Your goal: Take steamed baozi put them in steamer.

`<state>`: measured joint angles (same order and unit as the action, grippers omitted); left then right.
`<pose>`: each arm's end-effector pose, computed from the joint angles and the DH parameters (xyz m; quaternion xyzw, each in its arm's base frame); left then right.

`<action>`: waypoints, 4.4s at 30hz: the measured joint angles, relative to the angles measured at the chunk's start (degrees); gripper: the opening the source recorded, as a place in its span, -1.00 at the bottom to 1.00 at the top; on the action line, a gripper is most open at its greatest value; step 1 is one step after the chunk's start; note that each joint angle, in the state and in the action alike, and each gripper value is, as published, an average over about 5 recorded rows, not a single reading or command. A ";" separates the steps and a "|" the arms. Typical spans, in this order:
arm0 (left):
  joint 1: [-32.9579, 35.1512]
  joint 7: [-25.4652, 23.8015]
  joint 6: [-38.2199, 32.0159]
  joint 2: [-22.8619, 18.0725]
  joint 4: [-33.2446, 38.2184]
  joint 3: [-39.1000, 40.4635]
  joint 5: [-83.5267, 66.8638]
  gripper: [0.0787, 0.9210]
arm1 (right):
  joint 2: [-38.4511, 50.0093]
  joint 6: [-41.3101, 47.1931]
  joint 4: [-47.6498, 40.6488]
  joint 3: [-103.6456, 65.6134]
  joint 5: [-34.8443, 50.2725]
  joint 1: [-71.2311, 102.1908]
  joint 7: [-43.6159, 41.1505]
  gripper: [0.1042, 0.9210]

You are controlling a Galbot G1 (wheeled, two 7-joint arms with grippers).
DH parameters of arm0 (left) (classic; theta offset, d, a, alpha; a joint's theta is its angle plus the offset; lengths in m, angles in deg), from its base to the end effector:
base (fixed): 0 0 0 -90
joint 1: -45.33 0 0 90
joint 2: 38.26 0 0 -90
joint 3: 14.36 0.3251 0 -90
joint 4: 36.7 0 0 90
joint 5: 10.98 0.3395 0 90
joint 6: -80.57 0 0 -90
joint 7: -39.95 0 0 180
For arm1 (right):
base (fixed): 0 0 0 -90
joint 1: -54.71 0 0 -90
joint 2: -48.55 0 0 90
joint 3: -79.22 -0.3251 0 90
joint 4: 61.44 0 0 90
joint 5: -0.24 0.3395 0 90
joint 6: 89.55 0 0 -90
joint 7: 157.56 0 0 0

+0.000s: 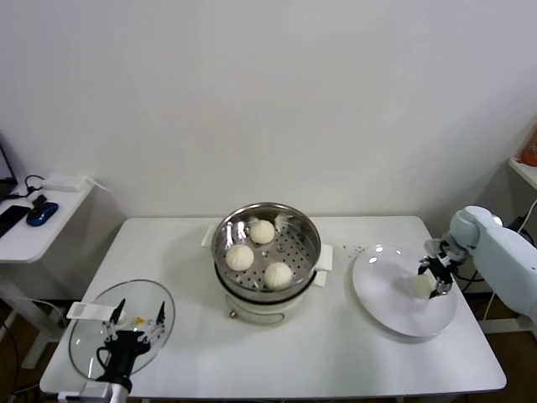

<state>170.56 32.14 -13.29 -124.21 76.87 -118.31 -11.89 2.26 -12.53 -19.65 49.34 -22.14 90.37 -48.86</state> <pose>0.1408 0.0882 -0.3242 0.0188 -0.9942 -0.0808 0.0681 0.5154 -0.2578 -0.2311 0.5257 -0.4816 0.5364 0.4516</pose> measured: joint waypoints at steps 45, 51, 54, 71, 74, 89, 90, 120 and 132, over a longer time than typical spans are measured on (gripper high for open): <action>-2.17 0.19 0.52 -0.09 2.10 2.02 0.24 0.77 | -11.52 17.79 16.83 54.72 56.24 -47.29 1.51 0.32; -2.23 0.22 0.47 0.03 2.21 1.80 -0.18 0.77 | -17.83 19.56 16.89 58.05 61.49 -49.15 2.45 0.32; -2.32 0.24 0.52 0.15 2.39 1.66 -0.41 0.77 | -20.40 20.26 16.63 58.97 62.89 -49.29 2.87 0.32; -2.87 0.19 1.02 0.72 2.21 1.11 -1.44 0.77 | -26.28 21.92 13.08 60.10 61.66 -43.62 4.06 0.32; -2.97 0.19 1.04 0.72 2.04 1.11 -1.46 0.77 | -26.92 21.79 11.99 59.81 60.87 -42.47 4.10 0.32; -2.51 0.22 0.82 1.08 1.70 0.81 -1.92 0.77 | -29.54 21.11 7.87 58.52 57.57 -39.03 4.00 0.32; -2.50 0.23 0.82 1.09 1.70 0.81 -1.94 0.77 | -29.69 21.10 7.70 58.48 57.46 -38.94 3.99 0.33; -2.56 0.28 0.79 1.00 1.81 0.75 -2.04 0.77 | -29.80 20.71 7.46 57.00 56.93 -38.34 3.58 0.76; -2.55 0.70 1.47 0.62 2.80 1.02 -1.78 0.77 | -24.17 20.77 14.73 57.06 59.74 -44.29 4.10 0.76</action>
<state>168.01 32.84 -11.82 -123.59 79.67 -117.29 -13.67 -21.91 8.24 -4.91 106.39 37.60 46.08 -44.76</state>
